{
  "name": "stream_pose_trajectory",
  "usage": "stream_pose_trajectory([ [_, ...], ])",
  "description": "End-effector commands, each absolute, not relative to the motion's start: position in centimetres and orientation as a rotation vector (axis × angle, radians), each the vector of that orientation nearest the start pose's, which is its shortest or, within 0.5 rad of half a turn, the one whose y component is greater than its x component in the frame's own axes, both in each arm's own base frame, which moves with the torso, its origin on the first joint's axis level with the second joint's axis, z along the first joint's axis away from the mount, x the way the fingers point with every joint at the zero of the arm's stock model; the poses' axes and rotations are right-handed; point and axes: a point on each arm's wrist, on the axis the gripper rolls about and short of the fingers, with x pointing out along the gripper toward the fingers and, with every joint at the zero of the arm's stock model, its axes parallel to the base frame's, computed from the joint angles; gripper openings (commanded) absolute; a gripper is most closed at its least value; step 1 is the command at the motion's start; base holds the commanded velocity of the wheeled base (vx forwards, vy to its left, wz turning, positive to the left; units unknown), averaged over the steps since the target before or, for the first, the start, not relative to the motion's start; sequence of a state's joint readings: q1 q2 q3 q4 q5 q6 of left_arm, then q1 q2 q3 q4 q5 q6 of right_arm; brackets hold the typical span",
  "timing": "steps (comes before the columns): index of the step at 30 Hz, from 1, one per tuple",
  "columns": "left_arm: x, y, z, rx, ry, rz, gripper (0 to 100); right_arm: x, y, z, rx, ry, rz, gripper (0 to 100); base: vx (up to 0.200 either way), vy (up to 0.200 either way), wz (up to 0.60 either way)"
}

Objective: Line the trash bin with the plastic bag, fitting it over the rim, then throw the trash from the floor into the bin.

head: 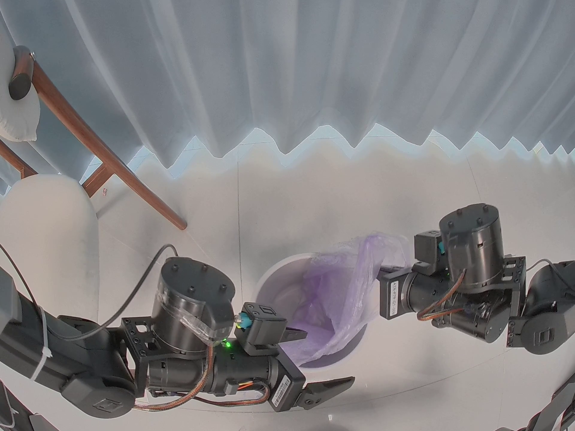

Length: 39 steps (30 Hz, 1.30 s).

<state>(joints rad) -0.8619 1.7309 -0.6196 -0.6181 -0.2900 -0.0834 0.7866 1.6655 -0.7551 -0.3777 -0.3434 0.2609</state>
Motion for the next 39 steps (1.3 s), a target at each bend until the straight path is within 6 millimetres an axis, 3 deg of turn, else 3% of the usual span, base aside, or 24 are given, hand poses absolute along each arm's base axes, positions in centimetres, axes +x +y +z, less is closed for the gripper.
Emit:
stream_pose_trajectory([
  [1, 18.2, -20.8, 12.5, 0.068, 0.561, -1.056, 100, 22.0, 17.7, 16.5, 0.034, 0.455, 0.357, 0, 0.0, 0.0, 0.0],
  [6, 19.2, -19.4, 12.8, 0.051, 0.556, -0.99, 100, 22.9, 16.5, 17.2, 0.07, 0.433, 0.347, 0, 0.0, 0.0, 0.0],
  [16, 19.9, -17.0, 11.9, 0.063, 0.618, -0.861, 100, 23.0, 16.1, 17.1, 0.156, 0.446, 0.317, 0, 0.0, 0.0, 0.0],
  [29, 20.4, -16.2, 10.7, 0.078, 0.669, -0.791, 100, 22.7, 15.5, 16.3, 0.159, 0.447, 0.309, 0, 0.0, 0.0, 0.0],
  [39, 21.5, -16.3, 7.9, 0.113, 0.772, -0.759, 100, 23.2, 14.9, 16.1, 0.164, 0.451, 0.293, 0, 0.0, 0.0, 0.0],
])
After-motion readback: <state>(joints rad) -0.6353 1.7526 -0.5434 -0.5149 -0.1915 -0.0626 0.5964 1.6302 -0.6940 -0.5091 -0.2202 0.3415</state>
